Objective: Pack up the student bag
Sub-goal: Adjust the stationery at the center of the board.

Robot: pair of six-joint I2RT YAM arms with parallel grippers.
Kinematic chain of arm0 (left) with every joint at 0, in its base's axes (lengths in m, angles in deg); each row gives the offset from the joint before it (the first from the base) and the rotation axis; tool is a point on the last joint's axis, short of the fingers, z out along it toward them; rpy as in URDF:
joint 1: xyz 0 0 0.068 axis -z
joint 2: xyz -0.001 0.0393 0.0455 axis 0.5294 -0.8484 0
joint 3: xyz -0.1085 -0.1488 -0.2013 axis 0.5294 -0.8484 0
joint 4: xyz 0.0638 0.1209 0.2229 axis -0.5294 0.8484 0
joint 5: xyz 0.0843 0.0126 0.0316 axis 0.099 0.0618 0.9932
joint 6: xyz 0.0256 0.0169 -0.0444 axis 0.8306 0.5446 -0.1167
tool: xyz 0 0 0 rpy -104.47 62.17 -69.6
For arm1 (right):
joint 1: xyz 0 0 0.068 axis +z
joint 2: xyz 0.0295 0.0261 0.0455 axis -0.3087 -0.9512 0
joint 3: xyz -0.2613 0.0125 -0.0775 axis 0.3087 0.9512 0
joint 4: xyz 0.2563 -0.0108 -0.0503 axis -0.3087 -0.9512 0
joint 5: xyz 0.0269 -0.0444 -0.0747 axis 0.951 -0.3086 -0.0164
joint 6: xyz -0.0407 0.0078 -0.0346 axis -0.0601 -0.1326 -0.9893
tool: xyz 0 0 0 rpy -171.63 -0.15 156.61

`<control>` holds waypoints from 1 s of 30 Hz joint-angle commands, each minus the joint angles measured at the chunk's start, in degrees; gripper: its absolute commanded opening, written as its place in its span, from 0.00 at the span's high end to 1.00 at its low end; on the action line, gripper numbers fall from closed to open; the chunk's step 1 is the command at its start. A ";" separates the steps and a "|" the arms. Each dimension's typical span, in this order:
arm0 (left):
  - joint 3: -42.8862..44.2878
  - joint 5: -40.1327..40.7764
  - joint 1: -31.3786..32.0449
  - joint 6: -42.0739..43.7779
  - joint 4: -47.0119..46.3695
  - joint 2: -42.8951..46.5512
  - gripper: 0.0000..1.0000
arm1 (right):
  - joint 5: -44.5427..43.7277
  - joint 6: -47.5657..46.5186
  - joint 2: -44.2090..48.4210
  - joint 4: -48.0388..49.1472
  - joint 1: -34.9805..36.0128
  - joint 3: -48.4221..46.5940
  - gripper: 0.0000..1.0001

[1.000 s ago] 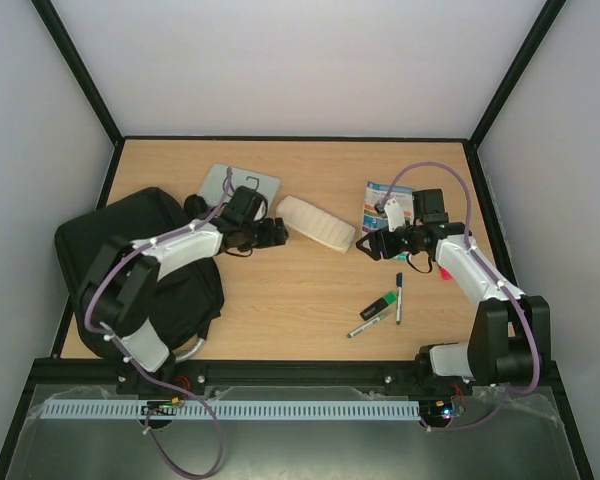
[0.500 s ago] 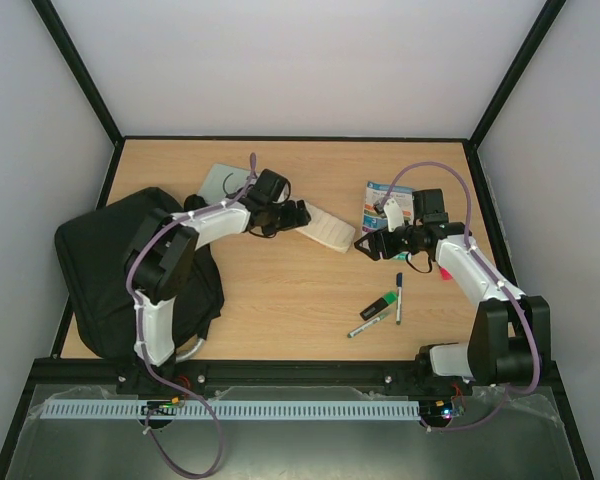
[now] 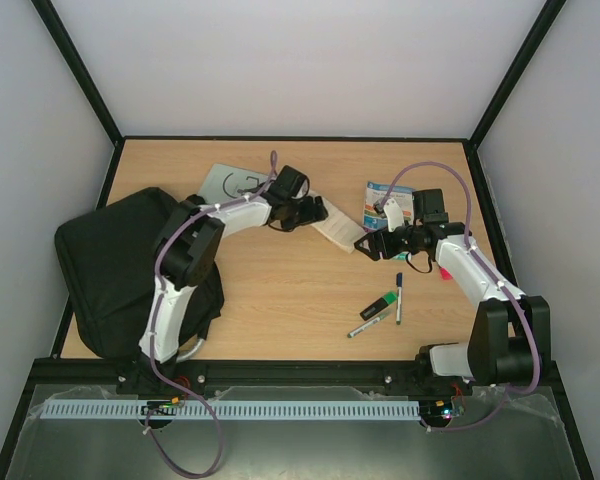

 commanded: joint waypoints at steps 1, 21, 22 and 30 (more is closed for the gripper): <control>8.39 -0.67 0.72 0.70 -0.20 -6.13 0.11 | 1.17 -0.68 0.52 -0.06 0.25 0.67 0.28; 33.60 -5.59 3.59 7.45 2.58 -21.54 0.03 | 1.44 -0.60 -0.57 -0.41 0.25 0.47 0.27; 33.88 -4.95 3.69 7.37 3.31 -21.66 0.02 | 1.46 -0.59 -0.51 -0.41 0.26 0.41 0.27; 31.98 4.76 2.75 11.75 10.86 -14.79 0.01 | 1.49 -0.52 -0.39 -0.41 0.26 0.36 0.27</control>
